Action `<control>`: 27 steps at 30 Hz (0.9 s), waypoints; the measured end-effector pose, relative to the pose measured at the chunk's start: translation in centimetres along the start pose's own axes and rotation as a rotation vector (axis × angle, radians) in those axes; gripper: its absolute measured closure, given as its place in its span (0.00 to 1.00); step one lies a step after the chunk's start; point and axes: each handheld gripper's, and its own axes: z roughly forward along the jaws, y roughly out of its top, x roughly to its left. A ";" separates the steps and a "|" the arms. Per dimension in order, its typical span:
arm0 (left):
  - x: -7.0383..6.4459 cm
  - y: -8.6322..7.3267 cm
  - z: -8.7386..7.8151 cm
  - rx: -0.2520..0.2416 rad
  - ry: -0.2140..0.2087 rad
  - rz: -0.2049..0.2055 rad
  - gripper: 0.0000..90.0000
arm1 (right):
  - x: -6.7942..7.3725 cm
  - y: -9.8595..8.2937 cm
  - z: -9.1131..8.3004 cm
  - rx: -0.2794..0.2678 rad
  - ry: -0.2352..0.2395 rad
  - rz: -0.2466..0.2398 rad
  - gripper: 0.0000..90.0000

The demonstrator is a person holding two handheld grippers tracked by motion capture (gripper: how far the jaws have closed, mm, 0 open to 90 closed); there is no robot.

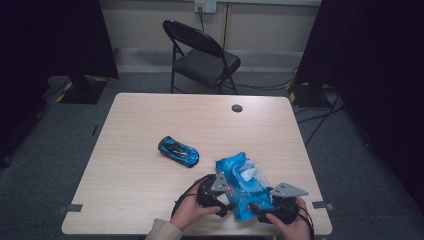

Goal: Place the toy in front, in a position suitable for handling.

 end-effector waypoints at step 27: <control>-0.6 -5.9 -8.3 0.030 0.122 -0.058 0.22 | 3.6 1.8 -0.6 -0.031 -0.014 -0.072 0.12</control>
